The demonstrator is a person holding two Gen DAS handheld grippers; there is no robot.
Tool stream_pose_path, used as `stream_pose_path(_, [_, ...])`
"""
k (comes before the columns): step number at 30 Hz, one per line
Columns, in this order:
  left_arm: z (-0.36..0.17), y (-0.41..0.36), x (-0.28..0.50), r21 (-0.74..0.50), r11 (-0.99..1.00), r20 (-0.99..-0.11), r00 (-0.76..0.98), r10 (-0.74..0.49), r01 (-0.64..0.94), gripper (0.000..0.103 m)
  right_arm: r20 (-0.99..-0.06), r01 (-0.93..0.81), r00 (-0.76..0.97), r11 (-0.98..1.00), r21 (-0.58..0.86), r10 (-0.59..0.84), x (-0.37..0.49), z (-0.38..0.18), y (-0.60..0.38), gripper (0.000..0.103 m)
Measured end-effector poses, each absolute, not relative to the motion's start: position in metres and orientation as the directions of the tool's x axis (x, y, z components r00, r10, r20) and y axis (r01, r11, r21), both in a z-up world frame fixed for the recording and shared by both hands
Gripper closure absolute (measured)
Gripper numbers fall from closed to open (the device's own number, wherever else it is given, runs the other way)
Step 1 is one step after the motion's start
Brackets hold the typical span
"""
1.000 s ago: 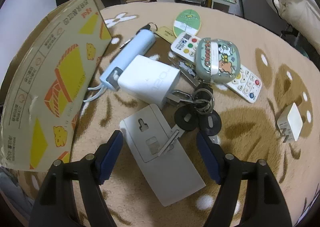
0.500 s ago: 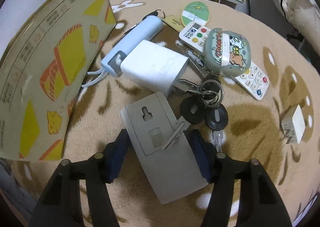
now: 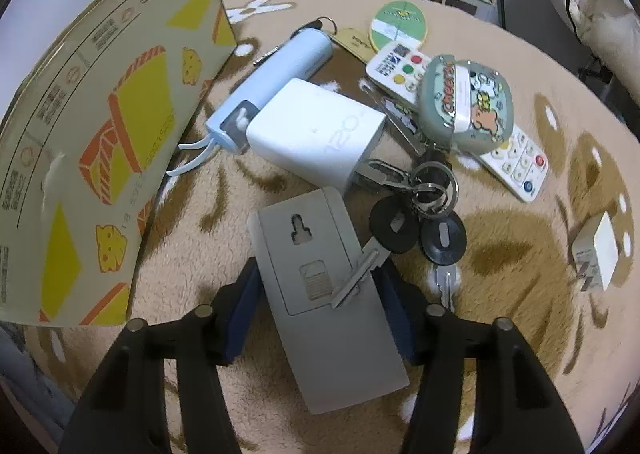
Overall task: Organize rigid objects
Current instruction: 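Grip the box wall with the left tool while the right tool grasps the white plate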
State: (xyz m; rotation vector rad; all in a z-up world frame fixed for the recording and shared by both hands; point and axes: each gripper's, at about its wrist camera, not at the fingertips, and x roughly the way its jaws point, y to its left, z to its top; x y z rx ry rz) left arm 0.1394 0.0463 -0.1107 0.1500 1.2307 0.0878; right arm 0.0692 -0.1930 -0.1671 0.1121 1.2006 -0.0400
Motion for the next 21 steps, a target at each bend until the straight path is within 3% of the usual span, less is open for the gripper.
stream_pose_path(4, [-0.113, 0.046, 0.139, 0.167, 0.986, -0.933, 0.325, 0.153, 0.015, 0.082, -0.923, 0.115, 0.384, 0.990, 0.076, 0.026, 0.065, -0.161, -0.192, 0.051])
stream_pose_path(21, [-0.113, 0.042, 0.138, 0.194, 0.981, -0.928, 0.328, 0.175, 0.024, 0.081, -0.850, 0.125, 0.524, 0.981, 0.145, 0.058, 0.068, -0.126, -0.195, 0.051])
